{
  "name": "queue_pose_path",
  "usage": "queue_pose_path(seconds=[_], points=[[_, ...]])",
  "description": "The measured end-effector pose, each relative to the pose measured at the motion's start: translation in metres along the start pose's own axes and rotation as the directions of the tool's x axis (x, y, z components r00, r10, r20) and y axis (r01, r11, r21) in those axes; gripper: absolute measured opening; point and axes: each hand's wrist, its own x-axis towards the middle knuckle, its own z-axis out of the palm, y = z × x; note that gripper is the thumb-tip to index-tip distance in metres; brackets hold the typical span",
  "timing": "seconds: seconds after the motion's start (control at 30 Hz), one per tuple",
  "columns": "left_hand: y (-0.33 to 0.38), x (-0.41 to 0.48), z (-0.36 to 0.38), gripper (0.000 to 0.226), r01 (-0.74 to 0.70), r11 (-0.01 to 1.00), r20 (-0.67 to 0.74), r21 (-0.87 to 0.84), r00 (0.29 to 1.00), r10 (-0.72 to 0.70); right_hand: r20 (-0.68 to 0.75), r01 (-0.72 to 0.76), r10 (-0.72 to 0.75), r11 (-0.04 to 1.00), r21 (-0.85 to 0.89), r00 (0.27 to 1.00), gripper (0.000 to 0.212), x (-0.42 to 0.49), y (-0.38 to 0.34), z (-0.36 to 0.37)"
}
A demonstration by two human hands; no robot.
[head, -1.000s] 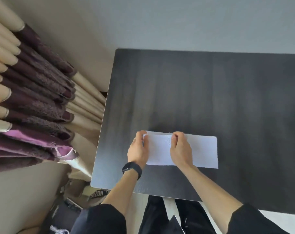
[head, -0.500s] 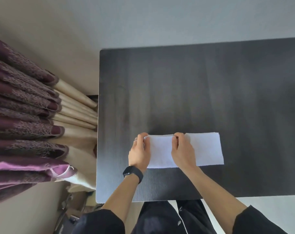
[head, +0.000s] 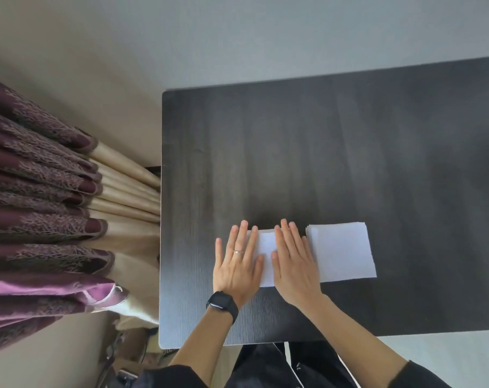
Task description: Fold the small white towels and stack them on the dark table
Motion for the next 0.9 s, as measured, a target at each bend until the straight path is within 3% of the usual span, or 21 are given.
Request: queue_pose_path(seconds=[0.33, 0.57, 0.63, 0.73, 0.83, 0.9], points=[[-0.004, 0.013, 0.018, 0.064, 0.081, 0.996, 0.045, -0.041, 0.996, -0.079, 0.061, 0.038, -0.038, 0.999, -0.003, 0.997, 0.057, 0.012, 0.017, 0.023], [0.004, 0.004, -0.002, 0.064, 0.098, 0.985, 0.072, -0.143, 0.994, -0.088, 0.012, 0.041, -0.042, 0.995, 0.096, 0.999, 0.057, 0.002, 0.014, -0.014], [0.011, -0.003, -0.01, 0.065, 0.143, 0.956, 0.031, -0.258, 0.99, -0.14, -0.074, -0.023, 0.04, 0.977, 0.214, 0.996, 0.057, -0.013, 0.03, -0.036], [0.022, -0.016, -0.015, 0.069, 0.237, 0.872, -0.015, -0.427, 0.963, -0.27, -0.142, -0.25, 0.328, 0.882, 0.399, 0.934, 0.062, -0.036, 0.068, -0.062], [0.034, -0.026, -0.015, 0.073, 0.365, 0.701, 0.074, -0.613, 0.909, -0.409, -0.057, -0.496, 0.567, 0.761, 0.418, 0.822, 0.064, -0.044, 0.106, -0.067], [0.041, -0.027, -0.014, 0.074, 0.486, 0.514, 0.181, -0.707, 0.826, -0.533, 0.077, -0.615, 0.647, 0.672, 0.413, 0.759, 0.068, -0.044, 0.122, -0.063]])
